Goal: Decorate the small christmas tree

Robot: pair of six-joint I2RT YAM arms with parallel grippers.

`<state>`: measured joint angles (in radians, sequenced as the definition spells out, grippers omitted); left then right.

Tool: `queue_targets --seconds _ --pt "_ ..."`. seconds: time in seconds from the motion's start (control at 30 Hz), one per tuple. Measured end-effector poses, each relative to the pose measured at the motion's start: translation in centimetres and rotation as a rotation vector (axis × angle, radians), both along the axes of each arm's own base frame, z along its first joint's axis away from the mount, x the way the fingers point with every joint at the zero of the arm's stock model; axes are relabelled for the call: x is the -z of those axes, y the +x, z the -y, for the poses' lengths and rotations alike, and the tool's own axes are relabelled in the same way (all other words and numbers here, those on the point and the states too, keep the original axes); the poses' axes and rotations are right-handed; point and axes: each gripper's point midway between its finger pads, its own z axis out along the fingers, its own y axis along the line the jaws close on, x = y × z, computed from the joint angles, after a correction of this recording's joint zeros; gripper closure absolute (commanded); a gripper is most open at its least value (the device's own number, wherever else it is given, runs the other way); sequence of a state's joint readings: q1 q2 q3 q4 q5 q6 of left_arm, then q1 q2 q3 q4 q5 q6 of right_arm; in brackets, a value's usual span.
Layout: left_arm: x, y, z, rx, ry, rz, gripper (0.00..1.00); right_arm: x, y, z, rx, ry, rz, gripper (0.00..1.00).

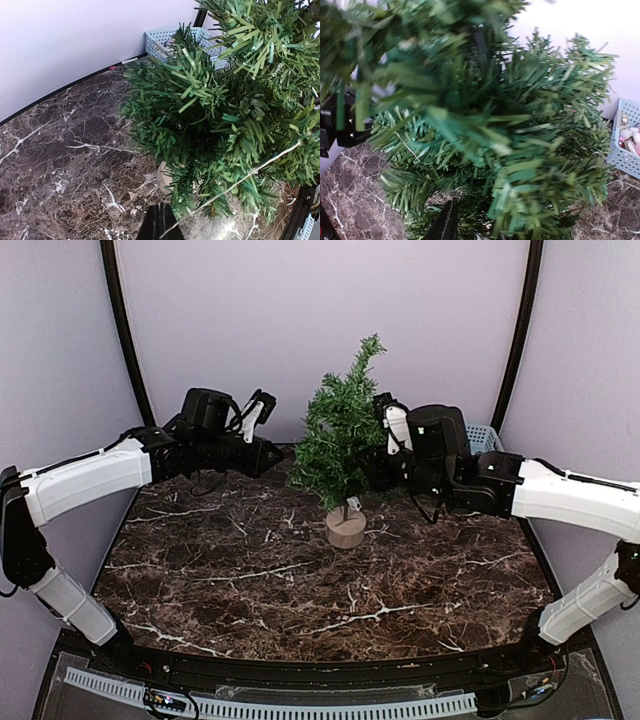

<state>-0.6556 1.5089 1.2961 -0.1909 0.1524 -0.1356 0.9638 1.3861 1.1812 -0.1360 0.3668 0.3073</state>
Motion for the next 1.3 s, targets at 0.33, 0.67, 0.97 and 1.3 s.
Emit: queue_targets --seconds 0.33,0.67,0.97,1.3 --pt "0.7 -1.3 1.3 0.093 -0.048 -0.024 1.0 -1.6 -0.5 0.7 0.002 0.048 0.009 0.62" --pt "-3.6 -3.4 2.6 0.228 -0.165 0.047 1.0 -1.2 -0.9 0.8 -0.009 0.061 -0.007 0.6" --pt "-6.3 -4.9 2.5 0.287 -0.215 0.101 1.0 -0.5 -1.2 1.0 -0.01 0.064 -0.025 0.6" --pt "-7.1 -6.2 2.3 0.333 -0.232 0.122 1.0 0.1 -1.4 1.2 -0.006 0.069 -0.043 0.6"
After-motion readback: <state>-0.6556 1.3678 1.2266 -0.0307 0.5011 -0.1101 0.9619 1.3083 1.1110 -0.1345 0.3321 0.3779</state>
